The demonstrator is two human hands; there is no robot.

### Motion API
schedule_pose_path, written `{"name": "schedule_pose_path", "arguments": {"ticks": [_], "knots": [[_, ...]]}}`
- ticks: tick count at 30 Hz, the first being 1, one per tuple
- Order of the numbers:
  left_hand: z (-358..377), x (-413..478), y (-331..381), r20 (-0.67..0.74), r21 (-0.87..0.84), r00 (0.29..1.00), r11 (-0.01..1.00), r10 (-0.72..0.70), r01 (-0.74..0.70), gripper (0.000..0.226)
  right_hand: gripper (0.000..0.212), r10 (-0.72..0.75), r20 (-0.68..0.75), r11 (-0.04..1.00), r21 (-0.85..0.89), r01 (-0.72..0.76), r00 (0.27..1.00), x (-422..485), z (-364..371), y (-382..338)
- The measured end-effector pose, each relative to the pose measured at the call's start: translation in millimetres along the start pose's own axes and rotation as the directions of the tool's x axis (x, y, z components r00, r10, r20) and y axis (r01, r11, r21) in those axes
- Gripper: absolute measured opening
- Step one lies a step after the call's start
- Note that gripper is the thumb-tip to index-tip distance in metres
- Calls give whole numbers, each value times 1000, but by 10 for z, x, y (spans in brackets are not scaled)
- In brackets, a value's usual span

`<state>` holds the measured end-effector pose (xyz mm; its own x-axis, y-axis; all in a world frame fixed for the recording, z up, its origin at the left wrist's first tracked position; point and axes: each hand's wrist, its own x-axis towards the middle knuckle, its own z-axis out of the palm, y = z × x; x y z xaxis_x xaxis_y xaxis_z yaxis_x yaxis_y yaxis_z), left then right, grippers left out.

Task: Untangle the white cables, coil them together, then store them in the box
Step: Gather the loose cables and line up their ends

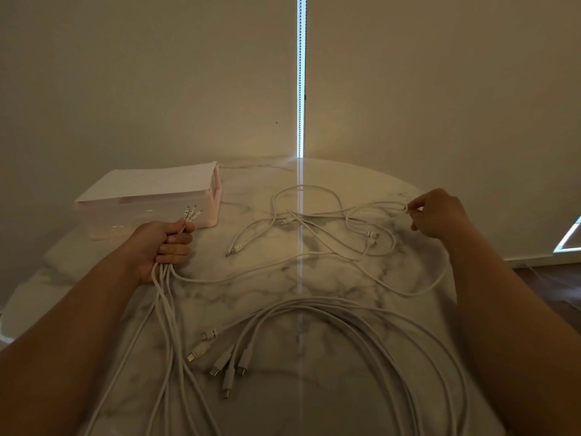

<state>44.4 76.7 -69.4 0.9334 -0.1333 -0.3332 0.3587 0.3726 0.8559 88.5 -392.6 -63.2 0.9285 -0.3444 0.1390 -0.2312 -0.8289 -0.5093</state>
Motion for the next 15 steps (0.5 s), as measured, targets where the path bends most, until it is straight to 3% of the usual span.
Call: {"name": "schedule_pose_path", "arguments": {"ticks": [4, 7, 10, 15], "knots": [[3, -3, 1, 7, 5, 1000, 1000, 4, -4, 20, 39, 121, 66, 939, -330, -93, 990, -81, -46, -66], [21, -17, 1, 24, 10, 1000, 1000, 14, -14, 8, 45, -15, 213, 888, -446, 111, 977, -131, -16, -136], [5, -5, 8, 22, 5, 1000, 1000, 4, -4, 20, 37, -116, 317, 913, -339, 227, 941, -108, 2, -147], [0, 5, 11, 19, 0, 1000, 1000, -7, 7, 29, 36, -212, 183, 952, -182, 245, 960, -140, -67, -174]]}}
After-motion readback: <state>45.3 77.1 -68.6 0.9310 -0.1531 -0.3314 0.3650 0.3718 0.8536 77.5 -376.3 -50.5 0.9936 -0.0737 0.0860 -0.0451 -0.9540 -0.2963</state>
